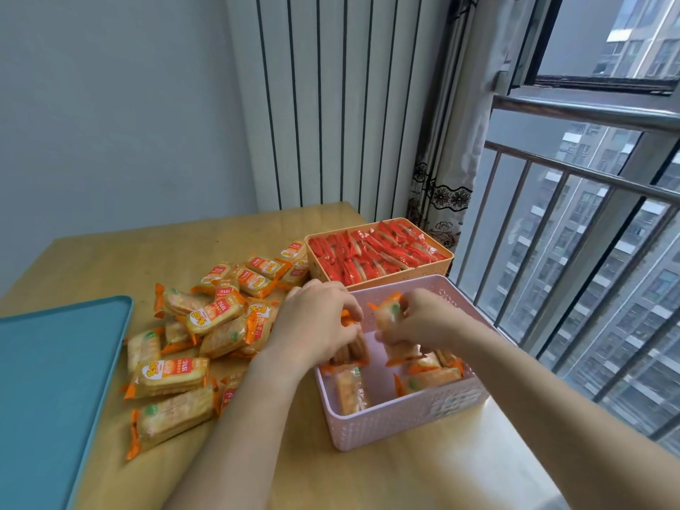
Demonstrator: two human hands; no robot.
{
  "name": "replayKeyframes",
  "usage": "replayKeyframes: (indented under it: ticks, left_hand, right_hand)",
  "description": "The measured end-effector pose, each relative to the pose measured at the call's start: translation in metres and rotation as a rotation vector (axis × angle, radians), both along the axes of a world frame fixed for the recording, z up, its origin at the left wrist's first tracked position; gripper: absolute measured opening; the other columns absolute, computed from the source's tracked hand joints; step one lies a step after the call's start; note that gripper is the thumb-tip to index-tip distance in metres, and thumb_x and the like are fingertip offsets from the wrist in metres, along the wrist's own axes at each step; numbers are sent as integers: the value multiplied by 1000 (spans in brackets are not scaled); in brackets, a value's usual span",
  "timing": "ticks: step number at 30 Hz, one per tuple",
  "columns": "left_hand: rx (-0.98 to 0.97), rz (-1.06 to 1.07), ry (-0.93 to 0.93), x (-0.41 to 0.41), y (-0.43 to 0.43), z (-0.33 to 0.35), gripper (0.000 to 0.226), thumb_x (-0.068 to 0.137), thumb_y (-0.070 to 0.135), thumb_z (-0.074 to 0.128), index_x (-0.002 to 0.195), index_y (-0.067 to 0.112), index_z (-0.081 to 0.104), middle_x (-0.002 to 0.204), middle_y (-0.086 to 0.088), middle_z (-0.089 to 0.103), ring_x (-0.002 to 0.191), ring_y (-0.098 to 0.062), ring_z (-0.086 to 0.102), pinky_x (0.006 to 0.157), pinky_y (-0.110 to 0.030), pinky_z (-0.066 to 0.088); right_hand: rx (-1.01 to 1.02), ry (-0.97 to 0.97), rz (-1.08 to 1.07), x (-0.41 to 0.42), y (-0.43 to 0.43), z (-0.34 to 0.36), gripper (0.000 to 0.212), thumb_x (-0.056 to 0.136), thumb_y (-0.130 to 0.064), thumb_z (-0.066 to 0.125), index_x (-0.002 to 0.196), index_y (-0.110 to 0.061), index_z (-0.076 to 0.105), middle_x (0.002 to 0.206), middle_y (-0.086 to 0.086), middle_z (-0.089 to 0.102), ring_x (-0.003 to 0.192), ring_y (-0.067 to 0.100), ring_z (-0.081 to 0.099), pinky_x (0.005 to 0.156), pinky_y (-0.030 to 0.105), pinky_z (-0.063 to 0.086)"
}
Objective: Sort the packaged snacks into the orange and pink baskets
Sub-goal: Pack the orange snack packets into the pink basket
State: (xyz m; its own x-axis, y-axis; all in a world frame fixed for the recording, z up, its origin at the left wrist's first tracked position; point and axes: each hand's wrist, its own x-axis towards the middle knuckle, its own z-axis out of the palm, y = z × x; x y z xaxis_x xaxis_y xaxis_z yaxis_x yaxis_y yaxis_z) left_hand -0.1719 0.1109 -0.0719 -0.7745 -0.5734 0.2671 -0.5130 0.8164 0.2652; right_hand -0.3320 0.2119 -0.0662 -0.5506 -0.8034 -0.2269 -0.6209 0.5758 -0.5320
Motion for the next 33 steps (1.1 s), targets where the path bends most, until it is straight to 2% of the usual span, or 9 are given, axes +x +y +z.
replayKeyframes:
  ticks: [3, 9, 14, 17, 21, 24, 26, 30, 33]
  left_hand:
    - [15, -4, 39, 1, 1, 0, 21, 86, 42, 71, 107, 39, 69, 115, 18, 65, 109, -14, 54, 94, -36, 41]
    - [81, -27, 37, -1, 1, 0, 61, 85, 38, 72, 136, 49, 39, 114, 19, 62, 110, -15, 53, 97, -38, 39]
    - [13, -55, -32, -2, 1, -4, 39, 94, 41, 61, 131, 53, 54, 126, 17, 55, 120, -13, 47, 103, -39, 32]
    - [2, -51, -58, -3, 1, -6, 33, 93, 48, 58, 125, 52, 60, 125, 18, 53, 119, -12, 45, 102, -38, 30]
    - [3, -54, -74, -4, 3, -4, 31, 94, 50, 57, 124, 51, 63, 125, 17, 52, 119, -13, 44, 103, -39, 30]
    - [15, -54, -85, -4, 3, -3, 30, 95, 51, 55, 124, 51, 63, 127, 17, 51, 120, -13, 44, 103, -39, 28]
    - [30, -50, -88, -4, 3, -2, 30, 95, 50, 54, 124, 50, 62, 127, 16, 51, 121, -13, 43, 104, -40, 28]
    - [62, -47, -83, -5, 5, -1, 28, 96, 47, 53, 123, 50, 62, 126, 16, 51, 121, -13, 43, 106, -41, 27]
    - [71, -46, -71, -4, 4, -1, 27, 97, 46, 52, 121, 50, 63, 125, 16, 52, 121, -13, 44, 106, -41, 27]
  right_hand:
    - [-189, -107, -90, -7, -1, 1, 53, 68, -32, 94, 102, -17, 57, 87, 0, 68, 81, 20, 68, 68, 35, 56]
    - [-109, 95, -32, 8, -17, -6, 58, 58, -30, 93, 103, -12, 61, 88, 2, 72, 81, 22, 71, 75, 43, 61]
    - [-77, -33, 121, 6, -13, -5, 27, 68, -4, 82, 90, -16, 71, 71, -3, 69, 60, 8, 64, 53, 20, 50]
    - [-112, -103, 97, -7, 0, 4, 26, 79, 8, 67, 100, -7, 72, 82, 8, 77, 63, 14, 72, 57, 29, 61]
    - [-74, 334, 25, -32, 14, 10, 21, 88, -5, 63, 104, -15, 71, 99, 5, 75, 89, 25, 71, 86, 49, 60]
    - [64, 475, 83, -24, 17, 2, 8, 86, -26, 70, 89, -18, 70, 90, 2, 72, 83, 23, 67, 90, 51, 57]
    - [157, 533, 116, -13, 15, -1, 22, 85, -34, 69, 77, -16, 59, 89, 5, 68, 80, 26, 65, 81, 46, 59]
    - [282, 662, 170, 7, 7, -3, 36, 90, -44, 70, 111, -15, 69, 111, 6, 69, 101, 29, 70, 70, 34, 50]
    - [353, 720, 188, 18, 3, -7, 30, 95, -28, 67, 121, -15, 69, 121, 5, 69, 110, 29, 69, 75, 34, 51]
